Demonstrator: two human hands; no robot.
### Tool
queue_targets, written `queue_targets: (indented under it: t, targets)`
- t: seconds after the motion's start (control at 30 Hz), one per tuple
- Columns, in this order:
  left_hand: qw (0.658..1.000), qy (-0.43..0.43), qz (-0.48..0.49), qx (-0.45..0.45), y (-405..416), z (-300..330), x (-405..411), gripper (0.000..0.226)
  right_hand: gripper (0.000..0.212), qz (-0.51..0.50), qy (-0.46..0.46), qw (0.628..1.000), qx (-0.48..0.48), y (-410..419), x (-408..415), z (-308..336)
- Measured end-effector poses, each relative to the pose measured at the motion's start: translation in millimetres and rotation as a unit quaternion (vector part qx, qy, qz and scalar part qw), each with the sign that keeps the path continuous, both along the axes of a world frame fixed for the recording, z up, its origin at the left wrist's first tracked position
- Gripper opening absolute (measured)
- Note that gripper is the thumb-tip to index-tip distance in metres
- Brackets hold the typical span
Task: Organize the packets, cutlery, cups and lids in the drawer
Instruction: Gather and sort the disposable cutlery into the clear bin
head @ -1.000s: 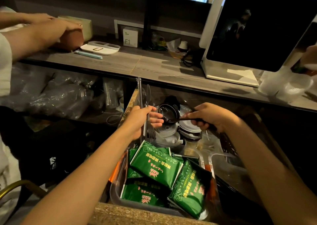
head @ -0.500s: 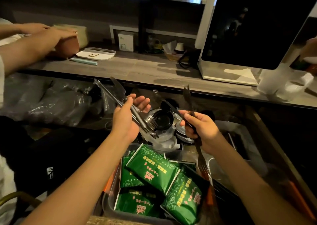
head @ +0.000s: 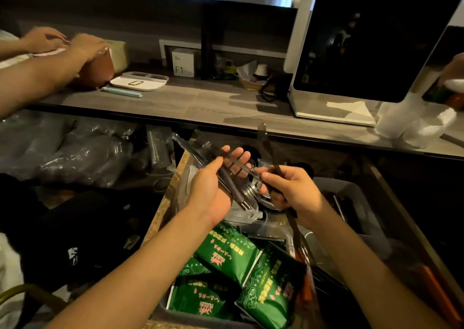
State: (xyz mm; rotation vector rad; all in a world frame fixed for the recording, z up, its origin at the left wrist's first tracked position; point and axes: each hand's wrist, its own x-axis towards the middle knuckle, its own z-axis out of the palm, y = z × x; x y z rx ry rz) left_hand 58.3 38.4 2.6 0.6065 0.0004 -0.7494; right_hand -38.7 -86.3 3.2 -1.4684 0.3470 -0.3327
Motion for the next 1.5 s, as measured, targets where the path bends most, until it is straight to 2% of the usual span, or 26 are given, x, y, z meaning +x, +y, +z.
queue_targets:
  t: [0.07, 0.13, 0.23, 0.33, 0.4, 0.43, 0.53, 0.6, 0.7, 0.77, 0.83, 0.9, 1.03, 1.13, 1.2, 1.3, 1.37, 1.5]
  targets:
    - [1.000, 0.001, 0.006, -0.005, 1.0, 0.7, -0.2, 0.029, 0.014, -0.031, -0.004, 0.999, 0.009, -3.0, -1.6, 0.3]
    - [1.000, -0.002, 0.008, 0.000, 0.9, 0.9, -2.8, 0.031, 0.014, -0.046, -0.003, 0.999, -0.029, -1.1, -2.4, -0.4]
    - [1.000, -0.008, 0.011, 0.011, -1.4, -0.8, -8.8, 0.029, 0.014, -0.056, -0.011, 0.987, -0.148, 6.6, -2.0, -2.2]
    - [1.000, 0.006, 0.014, 0.013, -3.3, -1.2, -10.9, 0.025, 0.014, -0.023, -0.001, 0.959, -0.284, 8.7, -2.4, -3.1]
    - [0.999, 0.003, 0.022, 0.025, -2.1, 0.7, -7.8, 0.024, 0.012, -0.025, 0.015, 0.952, -0.306, 3.8, -3.7, -0.7]
    - [0.999, -0.002, 0.025, 0.031, -0.8, 2.1, -5.5, 0.022, 0.014, -0.042, 0.018, 0.958, -0.284, 0.2, -4.6, 1.6]
    - [0.999, -0.010, 0.019, 0.047, 2.6, 2.8, 1.4, 0.018, 0.023, -0.107, -0.006, 0.985, -0.135, -10.4, -7.6, 18.5]
    - [0.998, -0.016, 0.000, 0.063, 3.1, 2.0, 1.8, 0.017, 0.029, -0.092, -0.066, 0.993, -0.030, -13.7, -8.1, 34.6]
    - [0.992, -0.045, -0.035, 0.113, 1.1, 2.4, -3.2, 0.011, 0.030, -0.019, -0.144, 0.982, 0.120, -12.6, 3.9, 55.1]
    - [0.983, -0.065, -0.075, 0.157, -0.3, 1.2, -7.6, 0.011, 0.029, 0.004, -0.148, 0.970, 0.194, -7.2, 18.5, 60.7]
    - [0.973, -0.080, -0.112, 0.184, -0.8, 1.3, -12.9, 0.021, 0.030, -0.006, -0.142, 0.963, 0.230, -0.3, 31.9, 59.8]
    - [0.967, -0.091, -0.142, 0.192, 0.6, 1.6, -15.3, 0.030, 0.027, -0.057, -0.131, 0.968, 0.208, 5.9, 42.2, 53.7]
    - [0.961, -0.100, -0.177, 0.188, 6.0, 6.1, -17.1, 0.036, 0.018, -0.182, -0.082, 0.978, 0.063, 8.7, 49.8, 30.7]
    - [0.955, -0.106, -0.189, 0.204, 7.9, 6.1, -18.3, 0.043, 0.020, -0.190, -0.032, 0.981, -0.030, 7.8, 45.6, 20.5]
    - [0.948, -0.107, -0.210, 0.212, 8.6, 6.0, -17.4, 0.045, 0.022, -0.182, -0.018, 0.982, -0.044, 5.2, 42.2, 17.0]
    - [0.942, -0.114, -0.225, 0.223, 8.7, 6.3, -14.8, 0.033, 0.028, -0.173, 0.000, 0.982, -0.079, 0.3, 39.7, 14.2]
    - [0.939, -0.129, -0.218, 0.233, 7.8, 4.5, -14.2, 0.031, 0.028, -0.155, 0.010, 0.985, -0.069, -0.3, 38.9, 11.7]
    - [0.943, -0.164, -0.196, 0.211, 4.4, 1.2, -13.2, 0.018, 0.026, -0.126, -0.023, 0.990, 0.059, -3.7, 30.4, 11.4]
